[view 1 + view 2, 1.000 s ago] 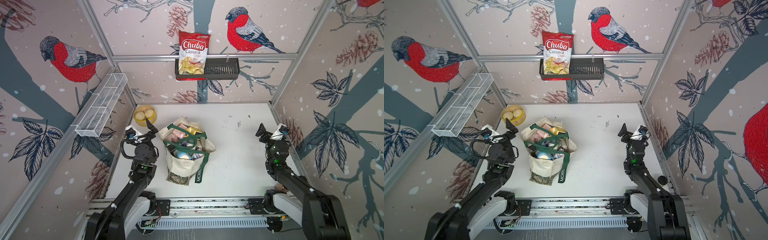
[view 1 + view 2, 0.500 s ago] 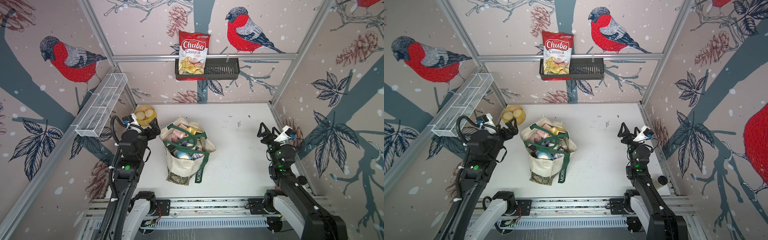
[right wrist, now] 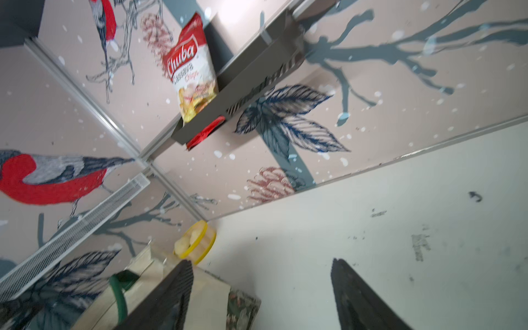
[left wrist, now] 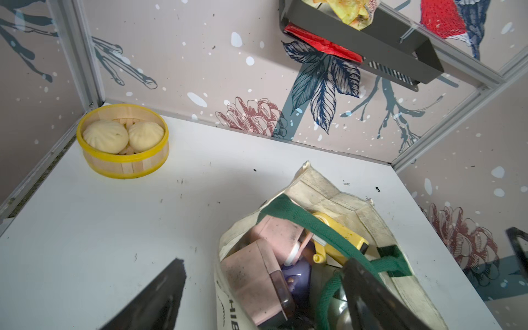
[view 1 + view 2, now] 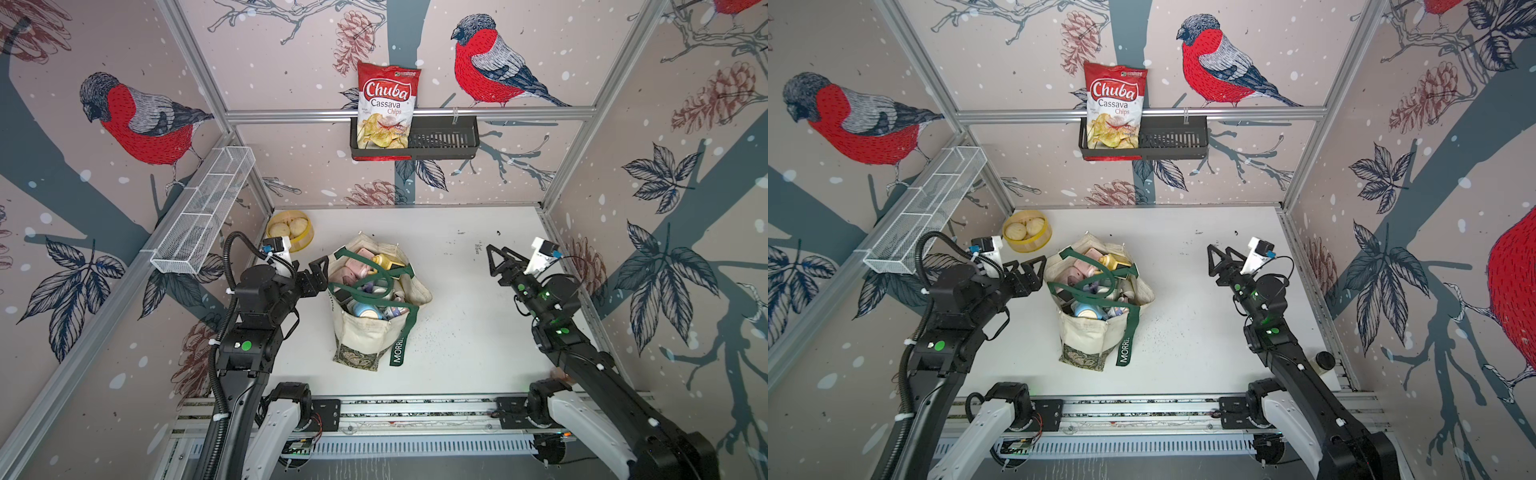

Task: Take out the pencil sharpeners from the tote bags
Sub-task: Adjust the canvas bag at the center of the board.

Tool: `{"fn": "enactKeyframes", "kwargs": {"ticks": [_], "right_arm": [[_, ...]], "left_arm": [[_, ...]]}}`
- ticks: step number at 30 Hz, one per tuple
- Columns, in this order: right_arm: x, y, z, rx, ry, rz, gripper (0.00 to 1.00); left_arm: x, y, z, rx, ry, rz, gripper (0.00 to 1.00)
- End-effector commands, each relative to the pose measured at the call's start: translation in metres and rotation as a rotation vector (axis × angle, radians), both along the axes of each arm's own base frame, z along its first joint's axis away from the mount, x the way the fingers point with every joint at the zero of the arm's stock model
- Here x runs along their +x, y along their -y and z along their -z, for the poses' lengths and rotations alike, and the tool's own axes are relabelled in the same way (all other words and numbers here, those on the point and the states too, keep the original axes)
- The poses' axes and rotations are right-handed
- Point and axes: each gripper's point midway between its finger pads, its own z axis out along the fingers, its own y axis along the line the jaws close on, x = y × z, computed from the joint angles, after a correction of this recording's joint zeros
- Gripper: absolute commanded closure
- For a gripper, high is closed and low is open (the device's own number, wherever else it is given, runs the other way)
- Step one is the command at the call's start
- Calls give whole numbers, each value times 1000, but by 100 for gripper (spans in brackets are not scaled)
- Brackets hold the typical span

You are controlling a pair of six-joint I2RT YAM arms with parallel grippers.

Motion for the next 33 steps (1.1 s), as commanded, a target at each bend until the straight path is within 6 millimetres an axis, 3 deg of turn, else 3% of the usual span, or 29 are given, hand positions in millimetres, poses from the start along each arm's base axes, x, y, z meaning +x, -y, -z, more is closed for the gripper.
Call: {"fn": "enactKeyframes", "kwargs": {"ticks": [1,7,12,16,23,27,28,33], "right_arm": [[-7,-34,15,-63,-78,-94,19],[-25,-110,29,-177,-175,-309,19],[-33,-145,48,-315,-228,-357,21],[-32,-151,53,-344,-228,-324,20],[-28,-142,59,-344,-230,-257,20],[-28,-140,64,-351,-236,-253,20],[-29,-139,66,-349,-240,-252,20],[-34,-138,66,-320,-241,-263,20]], "left_arm": [[-7,22,-6,1,-23,145,13],[-15,59,-14,-2,-104,345,20],[-15,79,0,65,-186,397,20],[-3,88,12,6,-256,399,25],[9,112,37,-151,-307,421,26],[19,127,46,-150,-324,429,26],[23,127,55,-155,-341,411,26],[41,128,60,-208,-319,356,24]]}}
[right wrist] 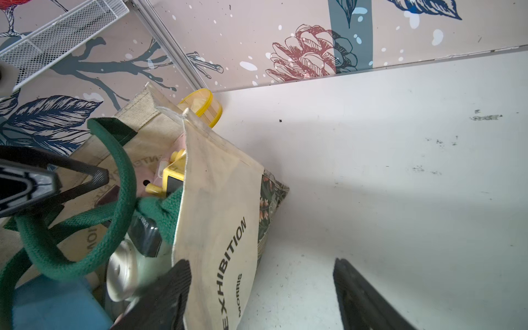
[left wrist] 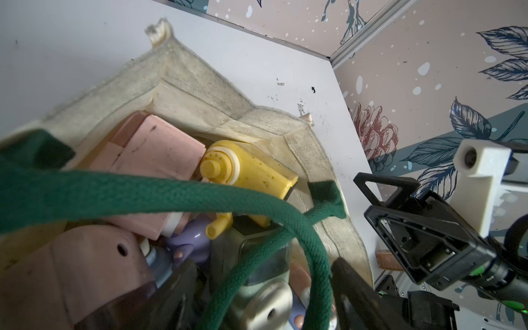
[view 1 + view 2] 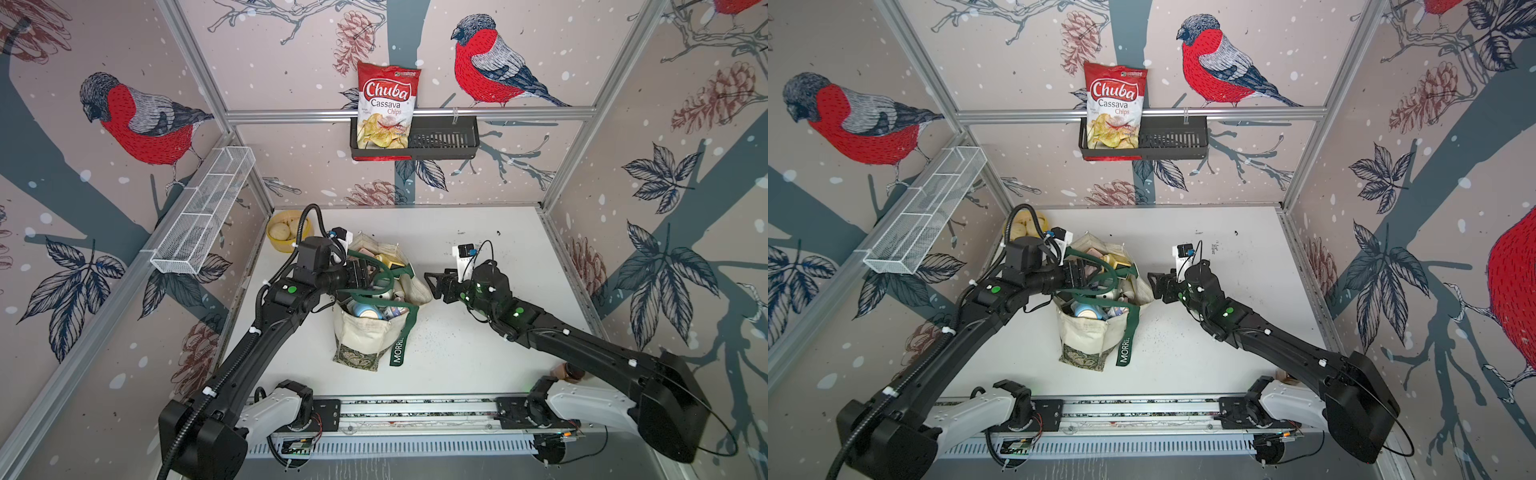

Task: Take out the pencil sharpeners from the tote bags
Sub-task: Adjust the canvas bag at the center of the board.

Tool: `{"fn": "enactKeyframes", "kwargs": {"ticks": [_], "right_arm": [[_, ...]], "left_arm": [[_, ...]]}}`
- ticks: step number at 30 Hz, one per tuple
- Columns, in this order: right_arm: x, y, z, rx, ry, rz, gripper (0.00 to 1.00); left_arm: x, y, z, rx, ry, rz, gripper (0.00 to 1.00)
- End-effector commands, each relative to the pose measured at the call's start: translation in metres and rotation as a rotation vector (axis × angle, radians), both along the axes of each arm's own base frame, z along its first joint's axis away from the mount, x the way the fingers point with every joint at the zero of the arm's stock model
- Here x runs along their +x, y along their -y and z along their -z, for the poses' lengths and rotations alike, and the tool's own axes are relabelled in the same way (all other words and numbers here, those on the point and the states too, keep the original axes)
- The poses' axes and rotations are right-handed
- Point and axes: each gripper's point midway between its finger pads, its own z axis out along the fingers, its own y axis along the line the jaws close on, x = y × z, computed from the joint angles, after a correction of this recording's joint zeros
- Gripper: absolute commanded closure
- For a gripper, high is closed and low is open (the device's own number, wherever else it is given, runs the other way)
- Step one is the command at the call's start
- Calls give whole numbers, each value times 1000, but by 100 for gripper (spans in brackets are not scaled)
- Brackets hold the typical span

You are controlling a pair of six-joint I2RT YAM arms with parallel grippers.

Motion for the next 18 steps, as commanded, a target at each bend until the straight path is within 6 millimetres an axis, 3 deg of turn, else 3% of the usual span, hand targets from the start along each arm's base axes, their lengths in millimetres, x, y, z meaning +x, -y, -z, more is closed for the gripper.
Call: {"fn": "enactKeyframes", "kwargs": {"ticks": [1,4,10,18], "right_arm": [[-1,1,-5,33,11,11,20],[-2,4,-4,28,11,16,20],[-3,5,0,31,2,23,20],[-5,4,5,22,-8,24,20]], "left_arm": [[18,4,-9,-63,42,-52,24],[29,3,-1,-67,24,-84,24],[46,19,-8,-204,29,-89,25],[64,33,-35,-373,87,-85,26]]}}
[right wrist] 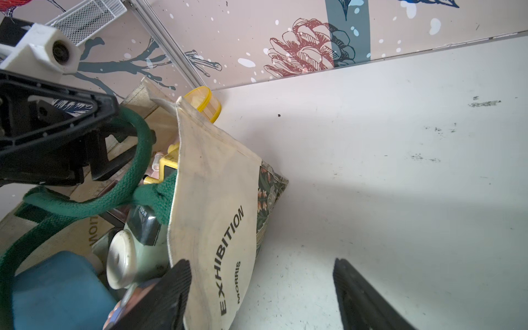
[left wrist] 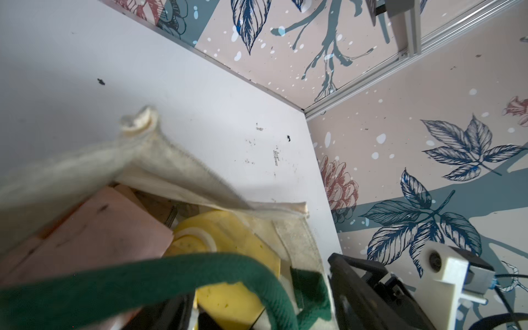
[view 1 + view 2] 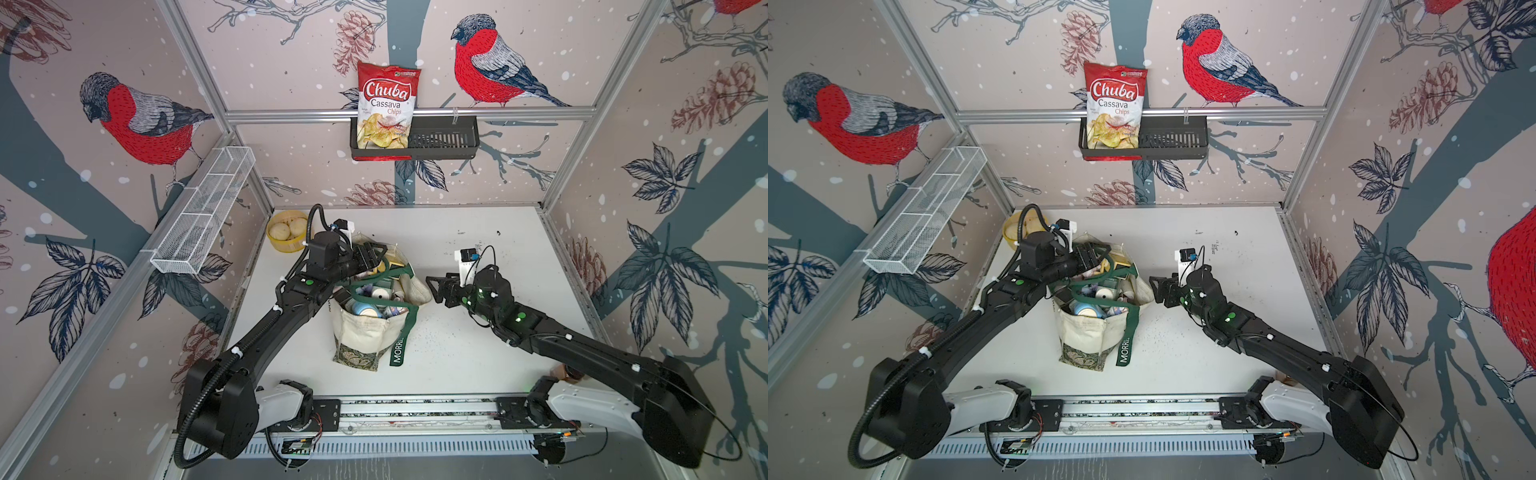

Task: Take out the pencil sharpeners from the tote bags
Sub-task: Adjust the canvas bag at the center of the board.

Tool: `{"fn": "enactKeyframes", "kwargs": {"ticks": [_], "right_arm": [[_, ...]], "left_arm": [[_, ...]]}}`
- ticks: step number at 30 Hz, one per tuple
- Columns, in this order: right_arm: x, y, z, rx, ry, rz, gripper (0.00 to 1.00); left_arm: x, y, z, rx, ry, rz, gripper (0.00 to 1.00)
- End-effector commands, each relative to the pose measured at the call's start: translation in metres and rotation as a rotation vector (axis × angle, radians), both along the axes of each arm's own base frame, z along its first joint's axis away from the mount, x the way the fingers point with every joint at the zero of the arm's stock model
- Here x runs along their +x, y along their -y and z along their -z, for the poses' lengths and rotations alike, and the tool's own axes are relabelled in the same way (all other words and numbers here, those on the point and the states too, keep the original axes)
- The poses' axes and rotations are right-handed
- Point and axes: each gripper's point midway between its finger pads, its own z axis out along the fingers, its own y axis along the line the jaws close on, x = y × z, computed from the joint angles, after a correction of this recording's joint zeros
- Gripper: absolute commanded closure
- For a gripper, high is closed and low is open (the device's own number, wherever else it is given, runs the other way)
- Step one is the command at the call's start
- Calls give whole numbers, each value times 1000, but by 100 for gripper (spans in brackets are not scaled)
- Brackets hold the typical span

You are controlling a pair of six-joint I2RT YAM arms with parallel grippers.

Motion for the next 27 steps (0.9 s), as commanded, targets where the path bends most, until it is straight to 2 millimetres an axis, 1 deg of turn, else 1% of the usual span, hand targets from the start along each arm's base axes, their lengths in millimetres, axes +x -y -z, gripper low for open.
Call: {"fn": "enactKeyframes", "kwargs": {"ticks": [1,3,6,9,12,13,15,17,19,21,22,25,27], "right_arm": [[1,0,-2,8,8,14,20],[1,1,-1,5,8,16,20],[0,2,2,1,3,21,20],[0,2,6,-2,-3,22,20],[0,-1,8,-4,-8,16,20],[-1,-2,8,-6,-9,10,20],[-1,-4,8,-9,-9,9,20],[-2,-5,7,-10,-6,5,20],[-3,-5,8,-13,-7,3,20],[-4,-5,8,-15,-6,2,20],[-4,-5,9,-19,-7,2,20],[-4,-5,13,-25,-12,3,20],[-4,-6,17,-35,-17,2,20]], "left_arm": [[9,11,-36,-131,93,19,26],[7,15,-45,-167,107,43,27],[3,13,-64,-169,162,46,27],[0,4,-85,-149,217,15,27],[-6,-3,-101,-132,253,0,27],[-8,-9,-106,-118,261,-20,27],[-9,-25,-109,-68,271,-80,27],[-8,-53,-103,-1,260,-172,27],[-8,-79,-104,42,268,-238,26],[-8,-103,-97,110,257,-310,26],[-10,-113,-106,143,275,-345,25],[-13,-136,-102,256,277,-417,22],[-13,-153,-94,346,249,-479,21]]}}
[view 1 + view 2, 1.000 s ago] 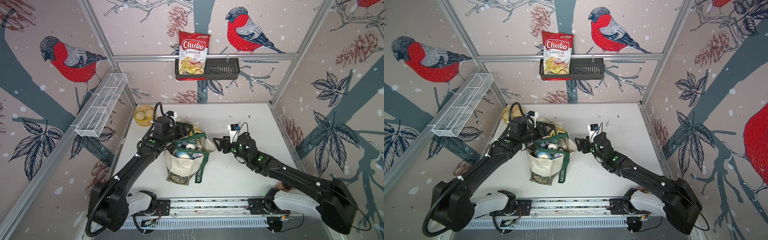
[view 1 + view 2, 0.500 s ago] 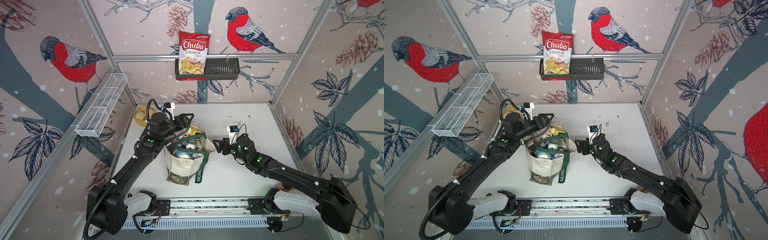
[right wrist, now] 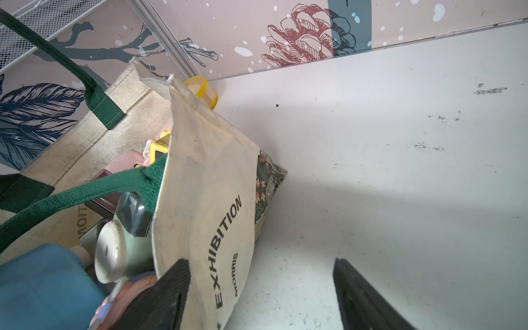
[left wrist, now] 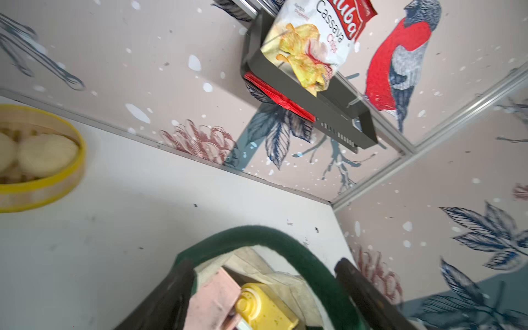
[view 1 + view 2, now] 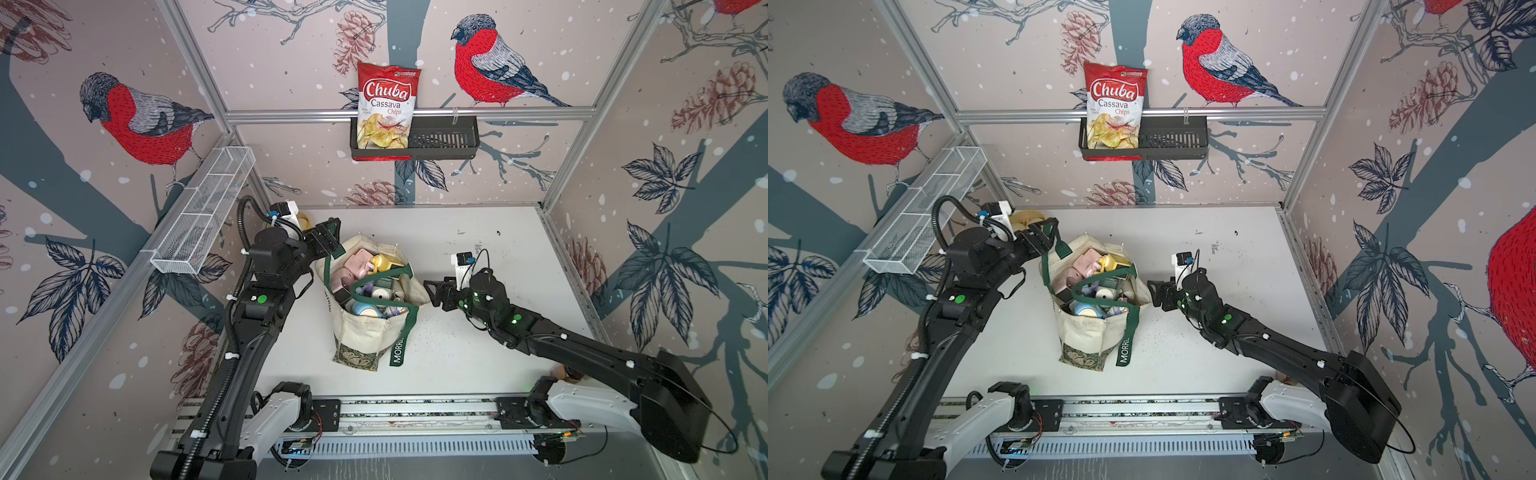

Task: Take out the pencil sharpeners from the tote bags
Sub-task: Adjust the canvas bag at the center of the board.

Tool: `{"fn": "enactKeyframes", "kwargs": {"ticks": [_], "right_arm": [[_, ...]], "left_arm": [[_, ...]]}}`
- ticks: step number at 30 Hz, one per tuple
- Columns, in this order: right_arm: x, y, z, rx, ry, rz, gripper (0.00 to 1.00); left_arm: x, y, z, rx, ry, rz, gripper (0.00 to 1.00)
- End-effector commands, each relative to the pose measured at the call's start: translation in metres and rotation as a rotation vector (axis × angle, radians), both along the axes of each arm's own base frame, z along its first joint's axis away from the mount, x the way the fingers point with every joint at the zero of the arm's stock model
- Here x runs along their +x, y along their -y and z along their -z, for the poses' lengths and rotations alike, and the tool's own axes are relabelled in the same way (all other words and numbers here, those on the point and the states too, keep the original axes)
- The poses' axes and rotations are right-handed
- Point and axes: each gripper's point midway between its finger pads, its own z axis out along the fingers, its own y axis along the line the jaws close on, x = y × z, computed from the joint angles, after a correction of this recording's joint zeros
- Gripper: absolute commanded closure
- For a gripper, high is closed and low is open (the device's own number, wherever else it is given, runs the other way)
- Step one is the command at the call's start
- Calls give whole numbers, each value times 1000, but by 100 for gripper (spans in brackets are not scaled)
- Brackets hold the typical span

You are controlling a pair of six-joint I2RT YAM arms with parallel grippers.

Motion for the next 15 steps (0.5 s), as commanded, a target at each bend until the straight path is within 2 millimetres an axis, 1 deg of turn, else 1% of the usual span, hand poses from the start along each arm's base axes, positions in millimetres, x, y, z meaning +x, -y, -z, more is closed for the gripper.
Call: {"fn": "enactKeyframes", "kwargs": {"ticks": [1,5,7,10,12,13,15], "right_arm": [[0,-1,4,-9,-2,4,20],[0,-1,8,-23,-8,0,20],[-1,-2,8,-24,-8,-1,20],[-1,-2,8,-30,-6,-3,20],[-1,-2,8,-37,-6,-2,20],[-1,-1,8,-38,-6,0,20],[-1,0,7,-52,2,-2,20]], "left_arm": [[-1,-40,27,179,-104,-179,20],[-3,-80,50,317,-199,-334,20],[-6,-98,59,353,-241,-397,20],[-13,-132,66,396,-291,-516,20],[-17,-146,63,406,-293,-560,18],[-18,-148,60,405,-287,-566,17],[-18,-145,54,395,-270,-552,16]]}}
